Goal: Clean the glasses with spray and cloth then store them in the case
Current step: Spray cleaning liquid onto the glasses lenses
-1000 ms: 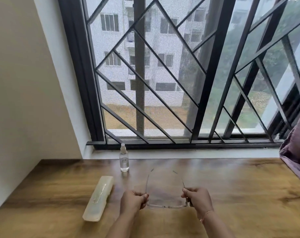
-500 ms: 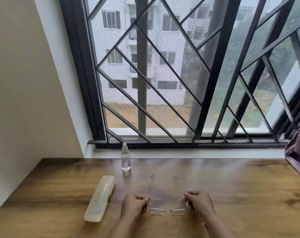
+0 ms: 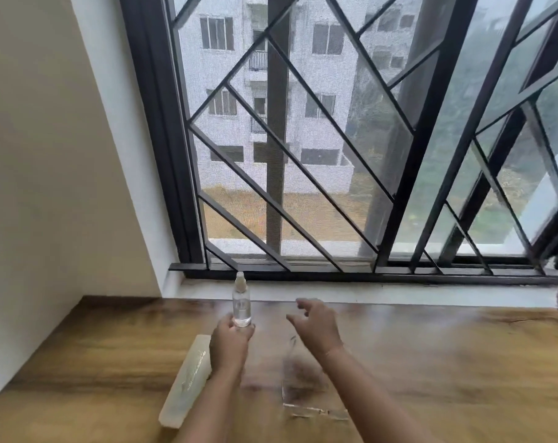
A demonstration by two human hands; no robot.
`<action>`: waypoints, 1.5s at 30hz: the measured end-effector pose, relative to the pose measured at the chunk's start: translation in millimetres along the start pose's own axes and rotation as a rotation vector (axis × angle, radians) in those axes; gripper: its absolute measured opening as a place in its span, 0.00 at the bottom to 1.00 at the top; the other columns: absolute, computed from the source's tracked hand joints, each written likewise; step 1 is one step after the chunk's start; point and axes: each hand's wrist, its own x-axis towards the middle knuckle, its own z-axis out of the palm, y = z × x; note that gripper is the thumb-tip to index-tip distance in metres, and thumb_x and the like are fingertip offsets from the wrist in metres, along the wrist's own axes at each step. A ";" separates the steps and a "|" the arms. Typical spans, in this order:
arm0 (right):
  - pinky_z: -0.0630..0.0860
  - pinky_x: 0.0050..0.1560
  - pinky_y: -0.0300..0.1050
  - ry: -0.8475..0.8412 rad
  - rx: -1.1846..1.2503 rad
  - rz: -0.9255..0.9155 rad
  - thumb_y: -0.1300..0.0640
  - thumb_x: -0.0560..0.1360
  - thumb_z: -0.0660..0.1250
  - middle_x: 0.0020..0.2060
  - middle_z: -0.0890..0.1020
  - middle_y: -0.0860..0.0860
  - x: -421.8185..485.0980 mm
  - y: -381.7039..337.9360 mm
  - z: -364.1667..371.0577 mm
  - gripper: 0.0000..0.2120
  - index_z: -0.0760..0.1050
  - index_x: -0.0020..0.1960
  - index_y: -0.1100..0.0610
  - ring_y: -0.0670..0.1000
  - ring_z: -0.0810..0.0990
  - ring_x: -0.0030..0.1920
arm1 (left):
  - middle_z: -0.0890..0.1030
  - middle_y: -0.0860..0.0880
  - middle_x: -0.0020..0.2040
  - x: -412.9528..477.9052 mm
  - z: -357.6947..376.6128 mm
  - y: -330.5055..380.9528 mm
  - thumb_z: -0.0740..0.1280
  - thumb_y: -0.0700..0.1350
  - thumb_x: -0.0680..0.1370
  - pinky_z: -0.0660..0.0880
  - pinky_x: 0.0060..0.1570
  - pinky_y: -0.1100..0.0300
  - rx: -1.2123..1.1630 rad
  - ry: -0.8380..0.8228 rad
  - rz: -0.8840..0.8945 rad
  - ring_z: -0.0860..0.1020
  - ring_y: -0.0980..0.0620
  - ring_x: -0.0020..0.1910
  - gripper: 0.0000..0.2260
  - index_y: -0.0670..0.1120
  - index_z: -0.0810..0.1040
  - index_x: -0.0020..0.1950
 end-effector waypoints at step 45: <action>0.65 0.32 0.40 0.163 0.107 0.080 0.64 0.64 0.74 0.25 0.73 0.48 -122.1 137.2 -125.3 0.09 0.75 0.30 0.65 0.44 0.70 0.29 | 0.49 0.60 0.62 -171.3 112.9 17.1 0.59 0.38 0.73 0.65 0.55 0.75 0.276 -0.861 0.368 0.71 0.55 0.65 0.27 0.49 0.64 0.72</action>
